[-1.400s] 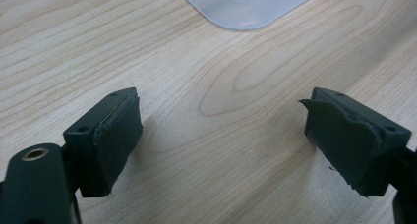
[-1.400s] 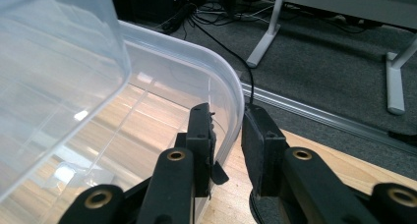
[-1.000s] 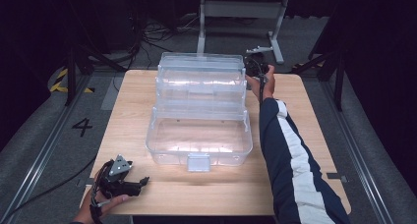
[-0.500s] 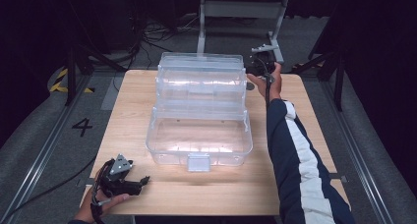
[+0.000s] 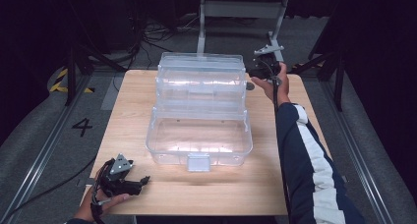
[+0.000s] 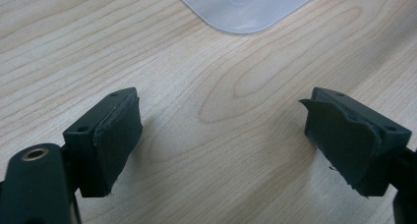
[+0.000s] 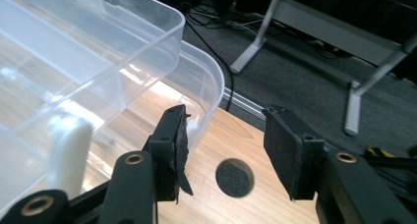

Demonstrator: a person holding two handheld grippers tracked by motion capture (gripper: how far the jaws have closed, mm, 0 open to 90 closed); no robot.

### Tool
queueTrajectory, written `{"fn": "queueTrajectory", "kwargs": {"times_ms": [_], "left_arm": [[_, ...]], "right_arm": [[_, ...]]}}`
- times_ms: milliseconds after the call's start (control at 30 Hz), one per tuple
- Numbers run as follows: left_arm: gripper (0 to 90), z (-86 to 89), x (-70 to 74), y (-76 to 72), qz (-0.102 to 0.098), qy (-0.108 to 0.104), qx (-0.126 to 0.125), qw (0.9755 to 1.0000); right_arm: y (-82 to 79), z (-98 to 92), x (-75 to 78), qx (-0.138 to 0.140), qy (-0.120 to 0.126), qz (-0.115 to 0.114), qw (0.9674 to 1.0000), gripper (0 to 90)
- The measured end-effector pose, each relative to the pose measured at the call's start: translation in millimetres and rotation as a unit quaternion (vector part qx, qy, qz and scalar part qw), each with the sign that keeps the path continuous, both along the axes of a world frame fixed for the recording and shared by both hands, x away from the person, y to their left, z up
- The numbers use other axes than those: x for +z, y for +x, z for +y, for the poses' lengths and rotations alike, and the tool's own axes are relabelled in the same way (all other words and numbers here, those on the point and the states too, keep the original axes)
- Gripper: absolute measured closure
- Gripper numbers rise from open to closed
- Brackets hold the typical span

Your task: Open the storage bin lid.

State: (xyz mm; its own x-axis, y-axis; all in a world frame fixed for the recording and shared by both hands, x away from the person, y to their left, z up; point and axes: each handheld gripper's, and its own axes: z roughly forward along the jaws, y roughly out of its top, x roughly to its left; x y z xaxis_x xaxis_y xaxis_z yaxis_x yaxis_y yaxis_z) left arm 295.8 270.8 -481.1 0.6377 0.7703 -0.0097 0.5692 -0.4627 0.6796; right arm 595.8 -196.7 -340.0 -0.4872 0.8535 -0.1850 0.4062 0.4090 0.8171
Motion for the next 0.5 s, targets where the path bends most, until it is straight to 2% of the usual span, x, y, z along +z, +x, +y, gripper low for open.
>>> {"fn": "queueTrajectory", "kwargs": {"times_ms": [67, 400, 500], "left_arm": [[14.5, 0.0, 0.0, 0.0, 0.0, 0.0, 0.0, 1.0], [14.6, 0.1, -0.3, 0.0, -0.002, 0.003, 0.0, 1.0], [14.8, 0.0, -0.5, -0.7, -0.004, 0.001, 0.001, 1.0]], "right_arm": [[-3.9, -1.5, 3.1, 0.009, 0.009, 0.004, 0.9999, 52.1], [-27.0, -9.7, 4.3, 0.029, -0.012, 0.006, 0.9995, 50.7], [-35.8, -15.6, 2.8, 0.036, -0.009, 0.007, 0.9993, 50.2]]}}
